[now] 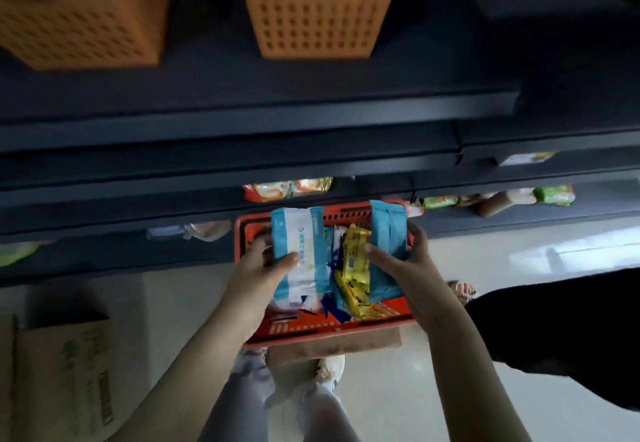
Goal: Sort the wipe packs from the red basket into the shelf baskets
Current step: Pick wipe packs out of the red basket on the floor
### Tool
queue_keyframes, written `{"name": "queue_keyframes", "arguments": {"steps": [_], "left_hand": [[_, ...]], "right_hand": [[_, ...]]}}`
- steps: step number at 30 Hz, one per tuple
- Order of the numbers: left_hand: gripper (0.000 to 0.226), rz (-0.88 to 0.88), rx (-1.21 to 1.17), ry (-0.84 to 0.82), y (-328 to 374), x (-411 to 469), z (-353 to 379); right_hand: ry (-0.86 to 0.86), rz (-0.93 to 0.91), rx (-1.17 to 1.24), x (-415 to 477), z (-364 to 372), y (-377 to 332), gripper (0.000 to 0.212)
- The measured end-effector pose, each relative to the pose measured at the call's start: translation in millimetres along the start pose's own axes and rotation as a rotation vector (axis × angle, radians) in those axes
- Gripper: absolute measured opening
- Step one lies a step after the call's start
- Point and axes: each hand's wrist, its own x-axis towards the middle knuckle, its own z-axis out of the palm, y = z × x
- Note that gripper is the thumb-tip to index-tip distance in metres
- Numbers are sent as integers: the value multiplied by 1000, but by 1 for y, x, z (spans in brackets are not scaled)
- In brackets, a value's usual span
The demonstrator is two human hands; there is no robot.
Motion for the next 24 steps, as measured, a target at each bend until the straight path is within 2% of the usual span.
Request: {"name": "queue_keyframes", "arguments": {"steps": [1,3,5,8,11,15,18,21,24], "left_hand": [[32,26,-16,14,20,-20,-3],[24,100,-32,59,56,-57,-8],[20,176,-95,84,86,-92,-15],[15,239,-220,94,120,-137,-33],[15,295,-277,114,148,-168,-60],[14,369,-266,146,175,-181,-109],[13,422,-233,164,192,-178,-156],[19,453,-210,136,210,-170,-203],[21,466,-193,112,224,-159,-245]], "right_hand": [[1,-23,-28,-19,11,-17,107],[-27,-79,-51,-52,32,-47,91],[-127,-120,81,-79,52,-71,76],[-363,-98,394,-109,82,-96,66],[-476,-93,438,-132,119,-113,51],[-439,-183,224,-144,174,-123,45],[-269,-307,68,-145,225,-123,43],[-84,-415,25,-139,275,-119,29],[-108,-431,89,-130,316,-118,16]]}}
